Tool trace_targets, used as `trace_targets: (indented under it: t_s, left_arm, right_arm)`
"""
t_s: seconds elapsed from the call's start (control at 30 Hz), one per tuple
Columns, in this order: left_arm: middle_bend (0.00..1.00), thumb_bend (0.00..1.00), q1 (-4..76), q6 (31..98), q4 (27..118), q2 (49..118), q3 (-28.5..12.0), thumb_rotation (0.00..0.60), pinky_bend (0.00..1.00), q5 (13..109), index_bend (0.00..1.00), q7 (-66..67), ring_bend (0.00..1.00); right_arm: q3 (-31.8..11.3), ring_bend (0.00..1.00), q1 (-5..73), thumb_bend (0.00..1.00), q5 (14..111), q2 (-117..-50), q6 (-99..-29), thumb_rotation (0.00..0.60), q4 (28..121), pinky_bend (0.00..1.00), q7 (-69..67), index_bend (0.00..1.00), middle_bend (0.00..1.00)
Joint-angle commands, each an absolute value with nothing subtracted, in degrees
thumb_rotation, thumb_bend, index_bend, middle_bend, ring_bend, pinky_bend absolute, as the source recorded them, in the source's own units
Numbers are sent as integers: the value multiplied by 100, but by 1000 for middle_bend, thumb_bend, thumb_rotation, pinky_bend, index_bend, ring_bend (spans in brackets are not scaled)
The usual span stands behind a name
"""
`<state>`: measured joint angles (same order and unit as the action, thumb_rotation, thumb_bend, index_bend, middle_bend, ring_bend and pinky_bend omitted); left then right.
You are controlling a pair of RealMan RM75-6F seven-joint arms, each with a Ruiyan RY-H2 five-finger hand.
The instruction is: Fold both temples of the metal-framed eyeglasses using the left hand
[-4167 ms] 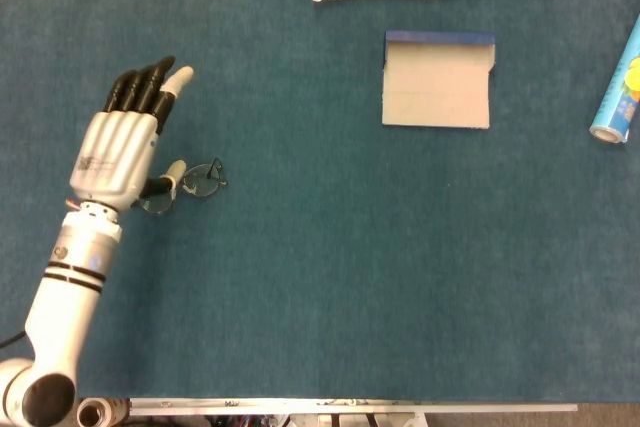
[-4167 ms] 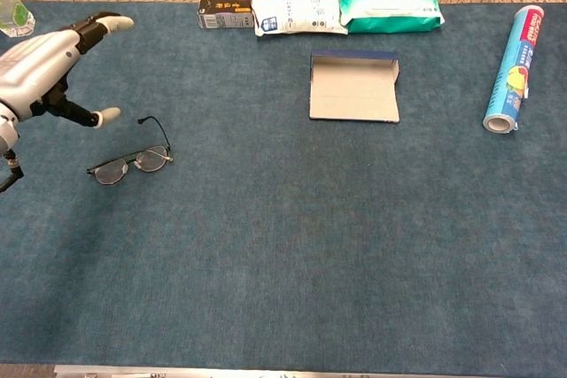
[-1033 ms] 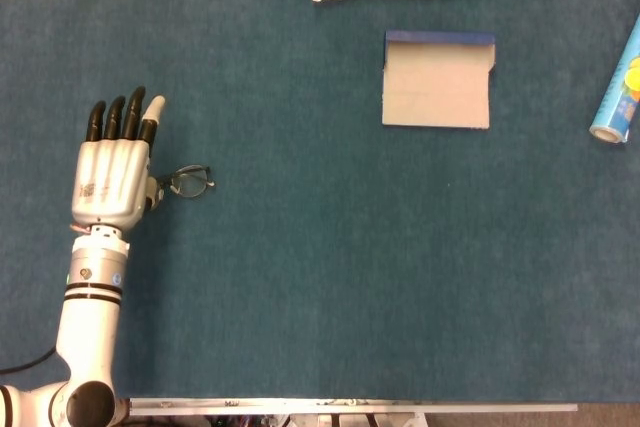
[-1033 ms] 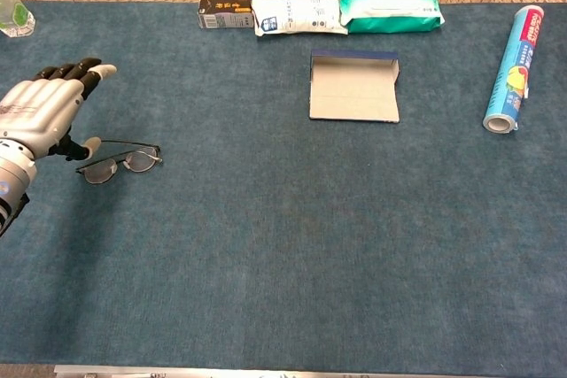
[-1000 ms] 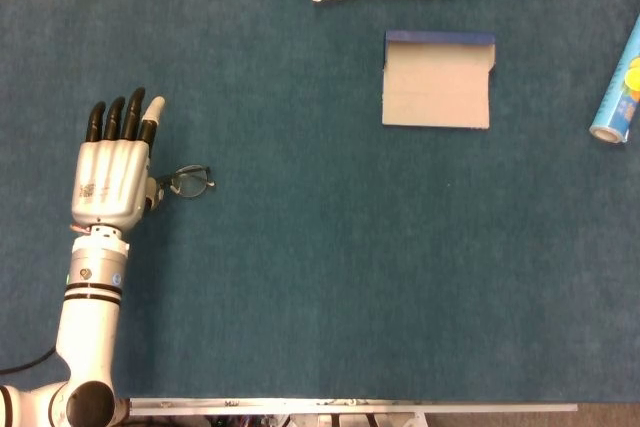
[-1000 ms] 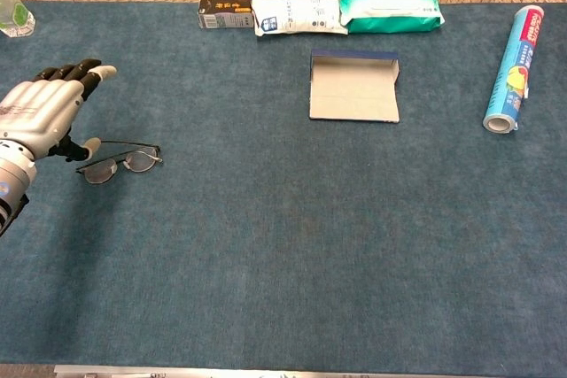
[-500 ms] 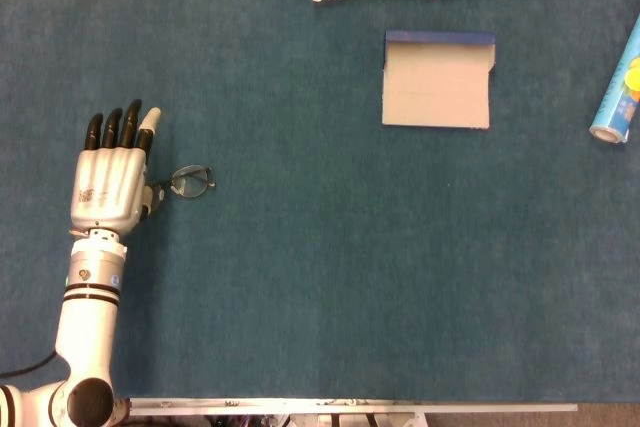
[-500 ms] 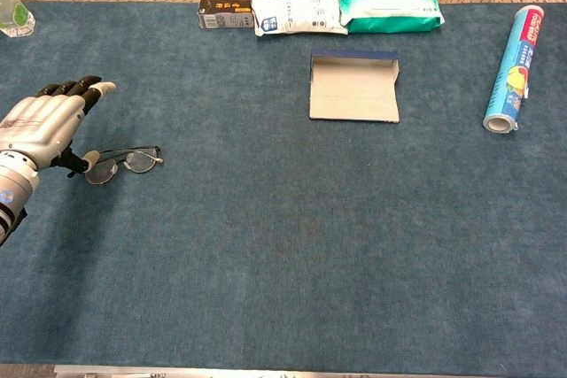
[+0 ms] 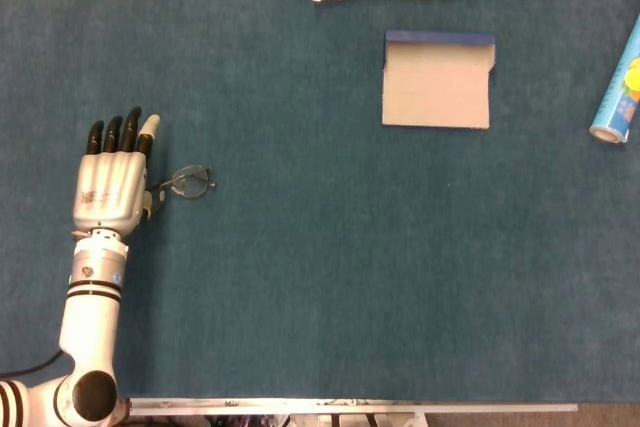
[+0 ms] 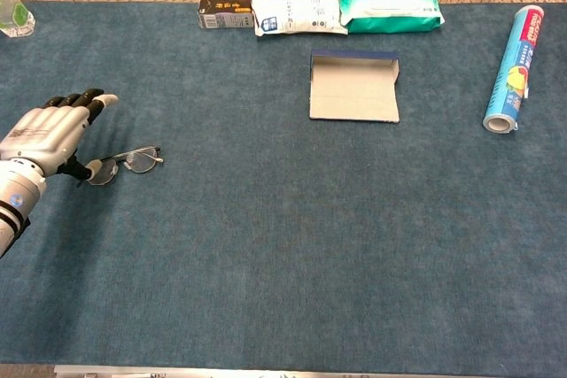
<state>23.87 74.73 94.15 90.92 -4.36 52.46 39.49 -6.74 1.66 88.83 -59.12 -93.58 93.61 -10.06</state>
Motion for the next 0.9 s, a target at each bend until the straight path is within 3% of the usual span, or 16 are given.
trace_targets:
  t_s: [0.03, 0.37, 0.9]
  left_arm:
    - [0, 336, 2390, 7401, 9318, 9146, -440, 600, 16, 5198, 0, 3912, 0]
    - [0, 337, 2393, 7293, 9164, 9230, -449, 600, 16, 5152, 0, 3866, 0]
    - [0, 336, 2331, 7646, 9878, 8949, -447, 600, 16, 5608, 0, 3901, 0]
  right_arm:
    - [-672, 466, 164, 160, 8883, -5911, -9358, 600, 9361, 517, -1007, 607, 547]
    - [-675, 466, 164, 160, 8884, -5909, -9361, 600, 9359, 517, -1010, 607, 547]
    - [-656, 466, 167, 159, 8910, -5916, -9351, 600, 9371, 517, -988, 607, 548]
